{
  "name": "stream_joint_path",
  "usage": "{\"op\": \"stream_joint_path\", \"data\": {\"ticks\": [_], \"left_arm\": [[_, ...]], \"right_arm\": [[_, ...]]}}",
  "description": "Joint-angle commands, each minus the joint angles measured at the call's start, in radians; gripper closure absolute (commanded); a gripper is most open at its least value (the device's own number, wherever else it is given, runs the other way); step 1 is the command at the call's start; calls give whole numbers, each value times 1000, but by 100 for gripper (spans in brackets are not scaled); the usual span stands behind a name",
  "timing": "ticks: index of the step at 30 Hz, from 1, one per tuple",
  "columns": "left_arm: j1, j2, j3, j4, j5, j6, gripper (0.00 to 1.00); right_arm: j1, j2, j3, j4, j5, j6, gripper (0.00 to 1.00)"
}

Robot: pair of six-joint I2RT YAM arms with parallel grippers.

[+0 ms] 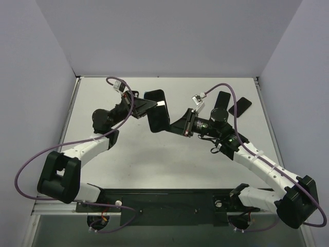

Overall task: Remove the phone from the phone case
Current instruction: Remove the phone case from the phone.

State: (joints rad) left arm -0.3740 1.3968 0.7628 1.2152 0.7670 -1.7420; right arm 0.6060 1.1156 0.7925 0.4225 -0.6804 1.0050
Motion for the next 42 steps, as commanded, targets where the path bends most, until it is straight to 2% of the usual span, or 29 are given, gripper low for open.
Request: {"op": "stream_joint_path", "data": {"ticks": [1,2,3,4,5,6,8,9,12,16,18,19,20,22,28,37,42], "left_arm": [[-106,-93,-19,118,-32,-93,100],[-99,-110,-19,5,-37,-5,100],[-88,-145,-14,-61,-52,48,100],[-83,-171,1,-236,-79,170,100],[-77,-211,10,-343,-93,227,100],[-75,-246,39,-484,-136,348,100],[-75,-278,64,-642,-204,476,100],[-72,-282,70,-664,-219,495,100],[-57,-289,58,-659,-256,503,100],[-39,-285,32,-603,-264,470,100],[-37,-282,23,-580,-261,449,100],[-37,-280,15,-576,-259,449,100],[-37,-283,13,-574,-259,447,100],[-36,-286,9,-582,-259,450,100],[-37,-274,-13,-525,-250,408,100],[-37,-269,-30,-462,-239,358,100],[-36,-268,-48,-427,-244,328,100]], "right_arm": [[6,52,33,25,291,14,100],[6,21,48,-32,291,-88,99],[6,6,54,-162,298,-135,96],[5,-35,59,-216,311,-232,89],[3,-58,59,-331,340,-276,85],[-3,-98,54,-382,358,-322,77],[-21,-164,45,-480,374,-367,62],[-25,-189,42,-519,377,-373,55],[-32,-270,39,-583,393,-399,46],[-38,-325,56,-622,401,-382,45],[-40,-317,69,-584,355,-320,49],[-38,-312,71,-511,302,-257,58],[-34,-298,64,-461,267,-211,61],[-2,-289,45,-255,216,-105,62],[118,-194,73,-50,199,27,58],[124,-192,50,-53,262,26,57],[117,-223,47,-169,318,-28,55]]}}
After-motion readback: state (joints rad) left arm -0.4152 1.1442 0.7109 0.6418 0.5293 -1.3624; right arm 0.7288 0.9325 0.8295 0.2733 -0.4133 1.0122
